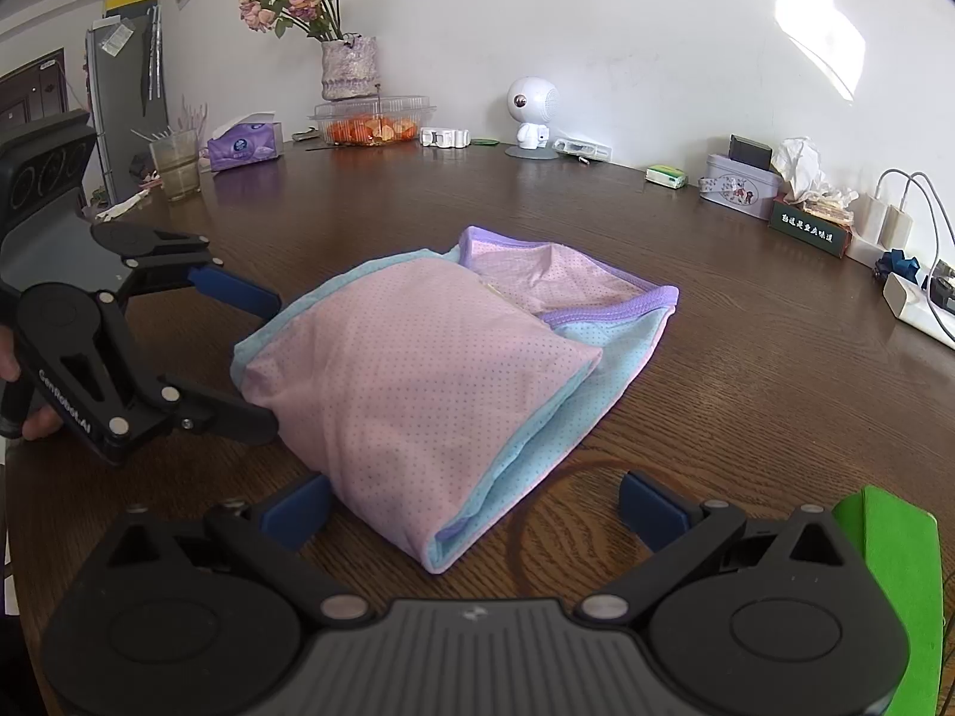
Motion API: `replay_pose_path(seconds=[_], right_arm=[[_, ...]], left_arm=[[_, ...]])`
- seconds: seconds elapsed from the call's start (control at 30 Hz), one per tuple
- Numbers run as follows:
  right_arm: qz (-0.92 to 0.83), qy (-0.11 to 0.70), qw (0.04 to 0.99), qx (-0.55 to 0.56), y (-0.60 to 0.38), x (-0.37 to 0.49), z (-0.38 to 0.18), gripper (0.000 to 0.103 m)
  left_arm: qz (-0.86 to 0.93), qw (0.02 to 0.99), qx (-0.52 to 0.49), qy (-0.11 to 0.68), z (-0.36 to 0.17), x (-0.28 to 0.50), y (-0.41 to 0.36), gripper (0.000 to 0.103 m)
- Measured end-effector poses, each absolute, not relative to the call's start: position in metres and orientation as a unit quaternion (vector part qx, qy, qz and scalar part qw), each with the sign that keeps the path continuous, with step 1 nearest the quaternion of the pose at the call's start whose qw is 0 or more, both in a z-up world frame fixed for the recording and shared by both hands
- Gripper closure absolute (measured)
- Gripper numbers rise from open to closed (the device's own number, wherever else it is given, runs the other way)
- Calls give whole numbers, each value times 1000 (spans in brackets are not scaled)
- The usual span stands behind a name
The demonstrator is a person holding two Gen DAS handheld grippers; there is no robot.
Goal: Fold clothes
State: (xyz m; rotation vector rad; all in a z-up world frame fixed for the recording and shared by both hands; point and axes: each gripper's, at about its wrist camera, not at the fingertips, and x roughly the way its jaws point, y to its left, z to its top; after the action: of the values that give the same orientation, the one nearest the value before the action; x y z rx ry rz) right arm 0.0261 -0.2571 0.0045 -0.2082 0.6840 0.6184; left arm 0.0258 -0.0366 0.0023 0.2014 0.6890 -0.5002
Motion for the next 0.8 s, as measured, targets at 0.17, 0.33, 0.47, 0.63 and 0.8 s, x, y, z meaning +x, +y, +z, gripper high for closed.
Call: replay_pose_path(seconds=[0.17,0.33,0.47,0.63,0.8], right_arm=[[297,330,891,-100,-258,27,5,0],[296,330,891,-97,-259,27,5,0],[297,330,891,-97,-262,24,5,0],[305,343,888,-33,-283,27,31,0],[258,313,914,29,-289,85,67,0]], left_arm=[[-243,906,97,334,2,26,-36,1],[-251,903,101,333,3,23,-37,0],[-287,890,109,337,8,18,-34,0],[-317,898,24,304,61,43,10,0],[-218,906,38,360,69,151,-6,1]])
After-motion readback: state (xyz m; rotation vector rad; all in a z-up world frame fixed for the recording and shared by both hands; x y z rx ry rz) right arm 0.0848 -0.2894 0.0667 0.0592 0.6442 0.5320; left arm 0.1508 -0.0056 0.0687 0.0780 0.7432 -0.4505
